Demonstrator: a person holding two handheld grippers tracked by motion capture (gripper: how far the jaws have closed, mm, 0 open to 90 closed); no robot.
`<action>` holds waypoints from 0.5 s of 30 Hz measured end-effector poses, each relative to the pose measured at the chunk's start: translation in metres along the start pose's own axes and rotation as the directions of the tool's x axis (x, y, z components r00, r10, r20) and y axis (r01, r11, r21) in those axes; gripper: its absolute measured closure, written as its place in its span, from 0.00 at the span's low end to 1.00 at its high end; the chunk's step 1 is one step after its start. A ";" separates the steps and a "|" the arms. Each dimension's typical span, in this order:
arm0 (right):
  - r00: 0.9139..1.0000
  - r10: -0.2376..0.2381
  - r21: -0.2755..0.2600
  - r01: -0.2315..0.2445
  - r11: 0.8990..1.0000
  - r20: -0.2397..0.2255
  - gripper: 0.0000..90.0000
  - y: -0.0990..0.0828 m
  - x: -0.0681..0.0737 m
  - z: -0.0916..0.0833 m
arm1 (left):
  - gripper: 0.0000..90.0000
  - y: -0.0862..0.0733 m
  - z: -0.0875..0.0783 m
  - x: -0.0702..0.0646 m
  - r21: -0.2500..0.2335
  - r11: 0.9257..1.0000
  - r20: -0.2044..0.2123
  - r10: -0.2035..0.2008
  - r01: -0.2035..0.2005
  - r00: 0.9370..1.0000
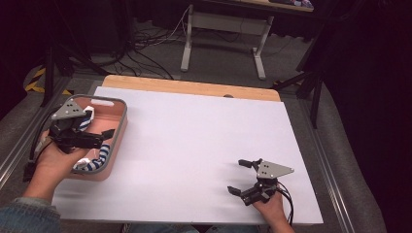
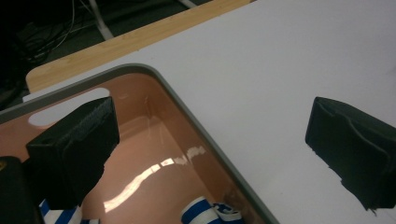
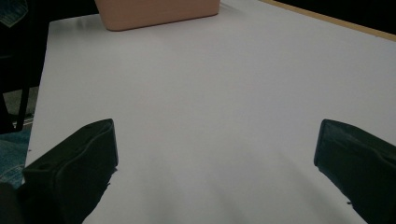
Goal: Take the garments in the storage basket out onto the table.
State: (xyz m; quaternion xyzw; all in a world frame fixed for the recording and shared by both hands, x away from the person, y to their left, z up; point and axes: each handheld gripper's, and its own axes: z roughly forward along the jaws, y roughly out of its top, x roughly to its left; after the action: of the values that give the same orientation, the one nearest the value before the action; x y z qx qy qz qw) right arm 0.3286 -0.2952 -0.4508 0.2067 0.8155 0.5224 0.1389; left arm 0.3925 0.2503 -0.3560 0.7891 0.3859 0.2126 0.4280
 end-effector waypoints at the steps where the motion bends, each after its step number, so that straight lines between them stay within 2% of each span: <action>1: 1.000 0.000 0.000 0.000 1.000 0.000 0.00 0.000 0.000 0.000 | 0.04 0.000 0.000 0.002 0.009 1.000 -0.007 0.001 -0.001 1.000; 8: 1.000 0.000 0.000 0.000 1.000 -0.001 0.00 0.000 0.000 0.000 | 0.05 -0.002 0.001 0.014 0.050 0.999 -0.051 -0.004 0.006 0.999; 9: 1.000 0.000 0.000 0.000 1.000 -0.001 0.00 0.000 0.000 0.000 | 0.06 -0.002 0.001 0.018 0.071 0.997 -0.069 0.000 0.005 0.998; 11: 1.000 0.000 0.000 0.000 1.000 0.000 0.00 0.000 0.000 0.000 | 0.06 -0.003 0.000 0.021 0.083 0.997 -0.075 0.000 0.007 0.997; 15: 1.000 -0.001 -0.001 0.001 1.000 -0.002 0.00 0.000 0.000 0.000 | 0.07 -0.005 -0.001 0.031 0.106 0.994 -0.104 -0.024 0.035 0.994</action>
State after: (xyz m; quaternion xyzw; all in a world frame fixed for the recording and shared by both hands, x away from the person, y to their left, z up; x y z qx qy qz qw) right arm 0.3284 -0.2950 -0.4508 0.2056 0.8156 0.5227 0.1386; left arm 0.4091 0.2772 -0.3598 0.7933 0.4296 0.2254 0.3678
